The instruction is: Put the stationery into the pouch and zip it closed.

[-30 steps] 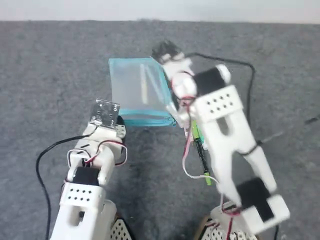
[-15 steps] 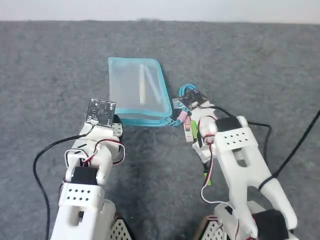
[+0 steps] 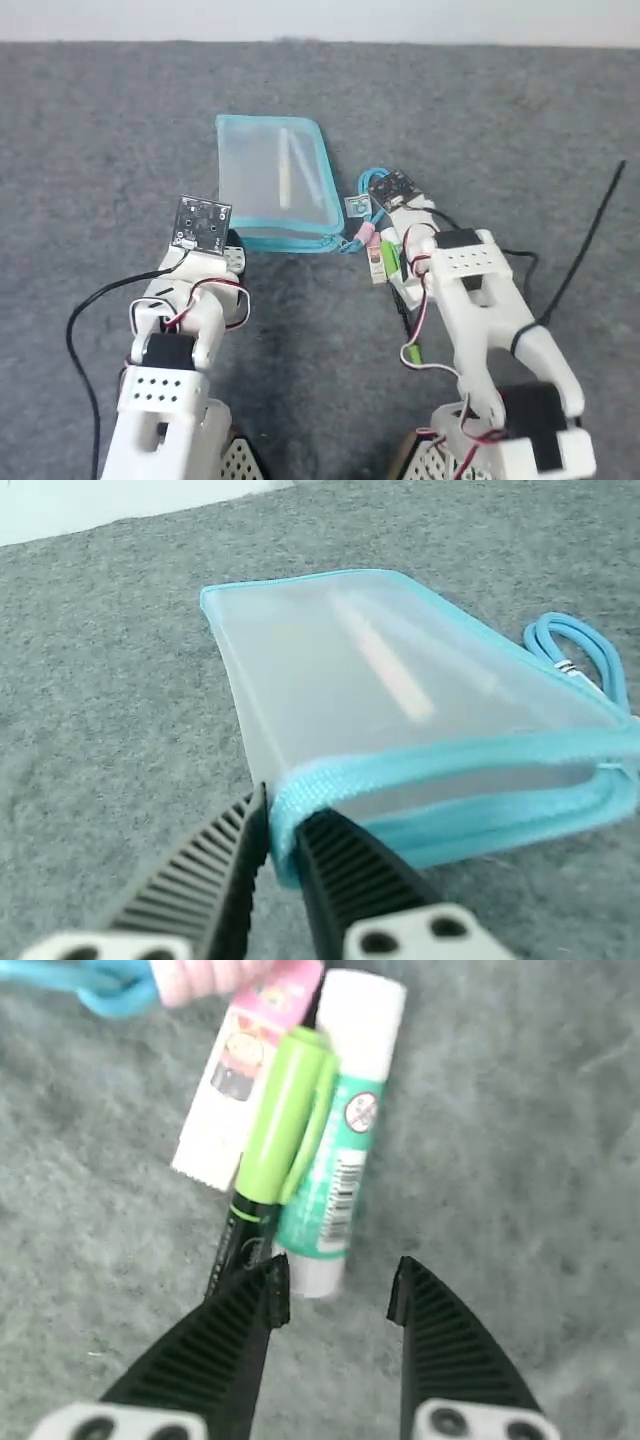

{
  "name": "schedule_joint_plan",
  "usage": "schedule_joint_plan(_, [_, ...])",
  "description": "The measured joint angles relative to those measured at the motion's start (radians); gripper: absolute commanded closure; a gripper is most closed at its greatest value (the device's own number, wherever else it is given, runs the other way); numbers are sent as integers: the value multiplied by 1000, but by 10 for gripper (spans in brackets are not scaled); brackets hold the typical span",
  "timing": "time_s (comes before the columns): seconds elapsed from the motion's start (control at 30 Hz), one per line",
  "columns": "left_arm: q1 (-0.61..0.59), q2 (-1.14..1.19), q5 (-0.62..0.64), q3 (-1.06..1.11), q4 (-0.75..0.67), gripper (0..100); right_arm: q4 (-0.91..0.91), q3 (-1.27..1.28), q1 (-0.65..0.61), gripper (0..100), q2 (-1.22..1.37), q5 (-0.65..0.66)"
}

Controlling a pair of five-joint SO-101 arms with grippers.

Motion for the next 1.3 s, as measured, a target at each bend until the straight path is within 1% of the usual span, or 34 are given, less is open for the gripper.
schedule_joint_plan(0.17, [0,0,0,0,0,990,-43,-2,6,844,104,2])
schedule_joint_plan(0.27, [0,0,0,0,0,990,-48,-6,6,850,115,0])
schedule_joint_plan(0.47, [0,0,0,0,0,990,-55,-9,12,995,117,0])
schedule_joint_plan(0.63, [0,0,0,0,0,990,-44,-18,66,991,117,-18])
schedule_joint_plan(0.8, [0,0,0,0,0,990,74,-20,161,991,-25,-31])
schedule_joint_plan(0.97, [0,0,0,0,0,990,253,-20,164,991,-311,-26])
schedule_joint_plan(1.03, [0,0,0,0,0,990,331,-20,138,991,-431,12])
schedule_joint_plan(1.13, [0,0,0,0,0,990,436,-20,49,991,-592,57])
schedule_joint_plan(1.2, [0,0,0,0,0,990,491,-18,-41,991,-680,72])
schedule_joint_plan(1.3, [0,0,0,0,0,990,531,-18,-221,991,-735,80])
